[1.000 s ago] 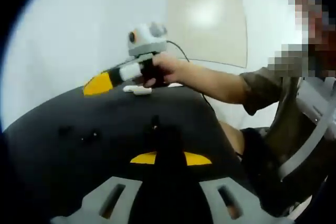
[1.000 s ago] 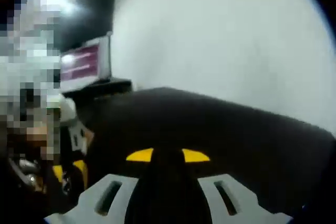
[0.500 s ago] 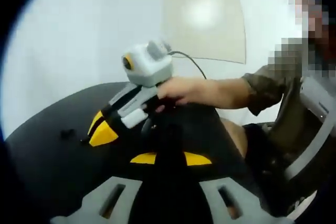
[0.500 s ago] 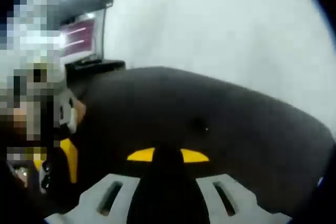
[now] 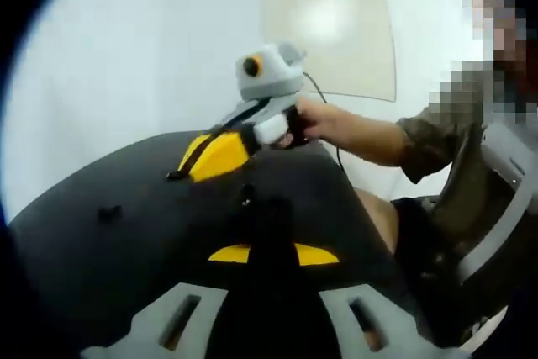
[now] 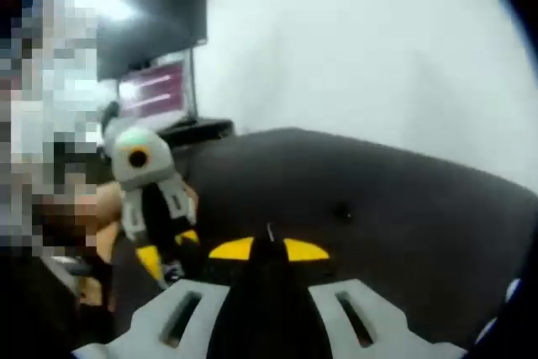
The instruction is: Pick up three earphones and place each one into its charging case using tactile feedback, ensure that each earphone is properly inserted and securely positioned inside the case.
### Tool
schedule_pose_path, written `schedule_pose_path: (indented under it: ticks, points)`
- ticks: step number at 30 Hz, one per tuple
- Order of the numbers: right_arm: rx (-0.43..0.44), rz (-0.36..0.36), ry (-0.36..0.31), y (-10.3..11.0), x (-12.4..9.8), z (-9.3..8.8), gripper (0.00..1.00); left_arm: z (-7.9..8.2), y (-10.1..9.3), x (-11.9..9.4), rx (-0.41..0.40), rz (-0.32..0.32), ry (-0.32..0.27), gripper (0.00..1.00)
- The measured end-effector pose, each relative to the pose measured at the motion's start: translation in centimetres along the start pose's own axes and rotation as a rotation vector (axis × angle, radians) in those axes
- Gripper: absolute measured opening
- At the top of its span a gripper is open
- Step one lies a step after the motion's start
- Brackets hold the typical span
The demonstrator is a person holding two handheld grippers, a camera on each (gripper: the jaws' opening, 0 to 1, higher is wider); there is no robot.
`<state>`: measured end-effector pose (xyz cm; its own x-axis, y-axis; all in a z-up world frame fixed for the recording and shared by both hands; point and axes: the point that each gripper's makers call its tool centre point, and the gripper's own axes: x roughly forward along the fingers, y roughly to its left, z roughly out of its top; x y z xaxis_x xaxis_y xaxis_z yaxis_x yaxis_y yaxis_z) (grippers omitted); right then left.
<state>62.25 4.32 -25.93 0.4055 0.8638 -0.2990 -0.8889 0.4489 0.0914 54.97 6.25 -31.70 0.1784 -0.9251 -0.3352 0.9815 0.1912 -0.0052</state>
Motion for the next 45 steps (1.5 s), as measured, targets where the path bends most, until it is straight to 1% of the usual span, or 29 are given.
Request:
schedule_pose_path:
  ticks: [1,3,4,5,7,8,9,10,11,12,13,14,15,16,17,19,21,23,24,27,30,32,34,36,38,41,43,45]
  points:
    - [-0.016,0.010,0.002,0.5,-0.5,0.3,0.14,0.0,0.0,0.0,0.000,0.001,0.000,0.14]
    - [-0.097,0.054,0.029,1.9,-1.3,0.6,0.14,0.0,0.1,-0.1,-0.001,0.005,0.001,0.14]
    - [-0.142,0.079,0.053,2.9,-1.7,0.5,0.14,0.0,0.2,-0.1,0.000,0.007,0.001,0.14]
    - [-0.189,0.119,0.084,4.3,-2.2,0.5,0.14,-0.1,0.2,-0.1,-0.002,0.009,0.001,0.14]
    - [-0.211,0.171,0.136,6.3,-2.6,0.3,0.14,-0.2,0.4,-0.2,-0.019,0.017,0.000,0.14]
    - [-0.194,0.169,0.168,6.8,-2.7,0.1,0.14,-0.1,0.5,-0.2,-0.023,0.020,-0.001,0.14]
    - [-0.213,0.168,0.209,7.1,-2.6,-0.3,0.14,-0.1,0.5,-0.2,-0.027,0.022,-0.003,0.14]
    - [-0.266,0.165,0.251,7.4,-2.4,-0.9,0.14,-0.1,0.5,-0.2,-0.029,0.022,-0.003,0.14]
    - [-0.298,0.161,0.285,7.4,-2.4,-1.3,0.14,-0.1,0.6,-0.2,-0.030,0.022,-0.003,0.14]
    - [-0.332,0.143,0.337,7.3,-2.3,-1.9,0.14,-0.1,0.9,-0.3,-0.033,0.024,-0.005,0.14]
    - [-0.366,0.117,0.376,7.0,-2.2,-2.2,0.14,-0.2,1.0,-0.3,-0.035,0.024,-0.005,0.14]
    - [-0.409,0.108,0.413,6.9,-2.1,-2.5,0.14,-0.2,1.2,-0.4,-0.037,0.024,-0.006,0.14]
    - [-0.457,0.109,0.458,6.8,-2.0,-2.8,0.14,-0.2,1.3,-0.4,-0.039,0.024,-0.006,0.14]
    - [-0.471,0.121,0.489,7.0,-2.0,-3.1,0.14,-0.2,1.5,-0.5,-0.039,0.024,-0.006,0.14]
    - [-0.484,0.122,0.515,7.1,-1.9,-3.1,0.14,-0.2,1.6,-0.5,-0.039,0.024,-0.006,0.14]
    - [-0.540,0.110,0.552,6.9,-1.7,-2.8,0.14,-0.2,1.7,-0.5,-0.036,0.026,-0.007,0.14]
    - [-0.581,0.114,0.595,7.0,-1.5,-2.7,0.14,-0.2,1.8,-0.5,-0.035,0.029,-0.009,0.14]
    - [-0.584,0.115,0.622,7.1,-1.3,-2.8,0.14,-0.2,1.9,-0.5,-0.037,0.027,-0.009,0.14]
    - [-0.598,0.114,0.657,6.9,-1.4,-2.9,0.14,-0.2,1.9,-0.5,-0.036,0.026,-0.010,0.14]
    - [-0.633,0.106,0.714,6.5,-1.1,-3.2,0.14,-0.2,1.9,-0.5,-0.030,0.029,-0.010,0.14]
    - [-0.657,0.117,0.779,6.4,-1.3,-3.6,0.14,-0.1,1.9,-0.5,-0.027,0.029,-0.010,0.14]
    - [-0.700,0.138,0.823,6.3,-1.6,-4.0,0.14,-0.1,1.8,-0.5,-0.027,0.029,-0.010,0.14]
    - [-0.715,0.140,0.830,6.2,-1.3,-3.9,0.14,-0.1,1.7,-0.5,-0.022,0.025,-0.011,0.14]
    - [-0.720,0.149,0.857,6.1,-1.1,-3.9,0.14,0.1,1.5,-0.5,-0.021,0.016,-0.019,0.14]
    - [-0.720,0.163,0.910,6.2,-1.3,-4.2,0.14,0.1,1.5,-0.5,-0.020,0.016,-0.019,0.14]
    - [-0.739,0.168,0.967,6.3,-1.3,-4.3,0.14,0.1,1.5,-0.4,-0.019,0.015,-0.020,0.14]
    - [-0.762,0.171,0.977,6.4,-1.0,-4.2,0.14,0.1,1.4,-0.4,-0.018,0.015,-0.019,0.14]
    - [-0.763,0.185,0.987,6.9,-0.8,-4.2,0.14,0.1,1.4,-0.4,-0.018,0.015,-0.017,0.14]
